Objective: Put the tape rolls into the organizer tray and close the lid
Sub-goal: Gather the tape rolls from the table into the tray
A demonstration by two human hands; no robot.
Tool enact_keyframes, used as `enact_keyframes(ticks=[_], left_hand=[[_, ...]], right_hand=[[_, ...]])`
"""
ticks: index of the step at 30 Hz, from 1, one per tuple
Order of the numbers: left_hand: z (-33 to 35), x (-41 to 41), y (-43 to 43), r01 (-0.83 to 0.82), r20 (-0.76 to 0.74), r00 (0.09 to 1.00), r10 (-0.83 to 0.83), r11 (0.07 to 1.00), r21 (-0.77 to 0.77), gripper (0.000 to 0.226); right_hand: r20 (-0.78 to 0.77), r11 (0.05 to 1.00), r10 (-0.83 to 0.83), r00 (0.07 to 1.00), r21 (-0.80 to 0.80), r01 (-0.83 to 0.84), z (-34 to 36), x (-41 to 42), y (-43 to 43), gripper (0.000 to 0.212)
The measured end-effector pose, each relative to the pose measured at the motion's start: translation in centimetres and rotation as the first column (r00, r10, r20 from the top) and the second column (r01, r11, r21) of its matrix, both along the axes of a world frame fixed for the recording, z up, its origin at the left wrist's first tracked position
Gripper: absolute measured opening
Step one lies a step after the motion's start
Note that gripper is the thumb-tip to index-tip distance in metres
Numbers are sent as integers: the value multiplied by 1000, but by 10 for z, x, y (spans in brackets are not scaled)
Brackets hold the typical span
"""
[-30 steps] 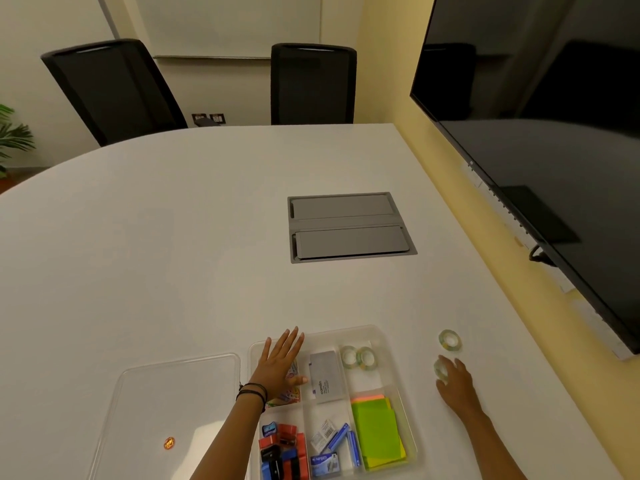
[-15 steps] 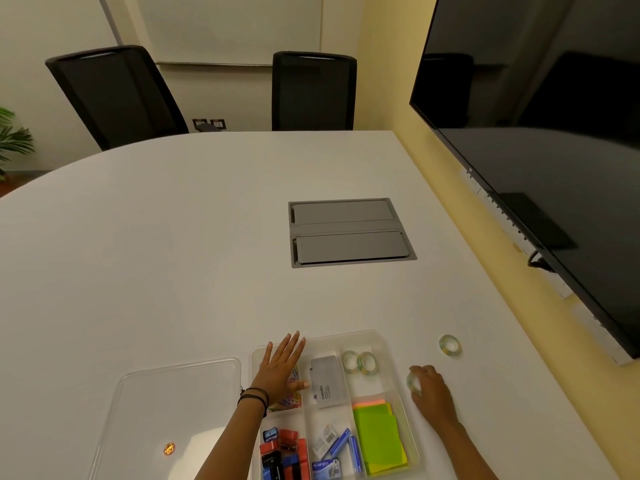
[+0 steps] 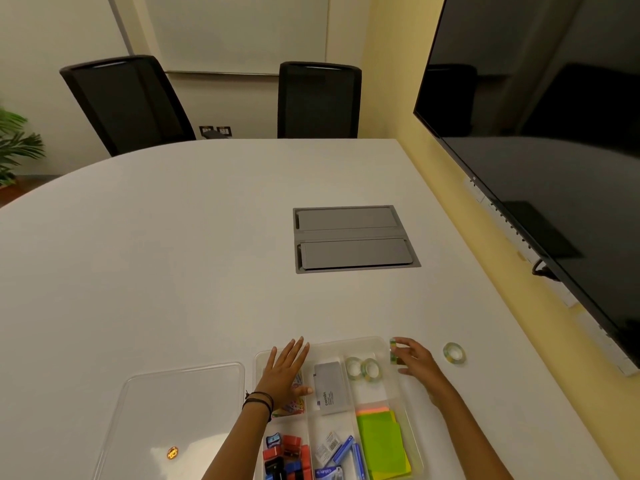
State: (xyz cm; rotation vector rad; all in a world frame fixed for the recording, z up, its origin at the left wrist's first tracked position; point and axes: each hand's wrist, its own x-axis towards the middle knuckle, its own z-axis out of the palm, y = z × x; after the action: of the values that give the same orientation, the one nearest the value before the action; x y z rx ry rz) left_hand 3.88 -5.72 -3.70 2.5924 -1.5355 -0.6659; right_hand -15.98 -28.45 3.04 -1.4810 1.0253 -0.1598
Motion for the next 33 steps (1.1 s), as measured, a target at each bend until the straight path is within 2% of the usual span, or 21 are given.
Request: enact_keyframes(ticks=[4,9,14,20,27,33], left_hand=[[1,0,1,0,10,1000,0,1000,-9,91],[3,-1,0,-7,12,1000,7,1000,-21,92],[2,0,-1,-3,25,1000,3,1000,-7,91],[1,-1,-1,-5,17,1000,5,1000,20,91],[-1,0,-1,13,38,999,-13,1000,-13,92],[-1,-1,-2,-1,37,999,0,1000,7,92]], right_hand=[[-35,980,198,980,42,-197,3,11,14,25],[-190,930,365,911,25,-367,-13,21,34,30],[-337,881,392,856,-129,-455,-33,24,46,37],[-428,794,430,795,-241,-558,-45,23,49,46],[-454,784,442,774,-223,-579,-51,22,48,46],[-402,807,481,779,-144,-572,-43,21,36,39]])
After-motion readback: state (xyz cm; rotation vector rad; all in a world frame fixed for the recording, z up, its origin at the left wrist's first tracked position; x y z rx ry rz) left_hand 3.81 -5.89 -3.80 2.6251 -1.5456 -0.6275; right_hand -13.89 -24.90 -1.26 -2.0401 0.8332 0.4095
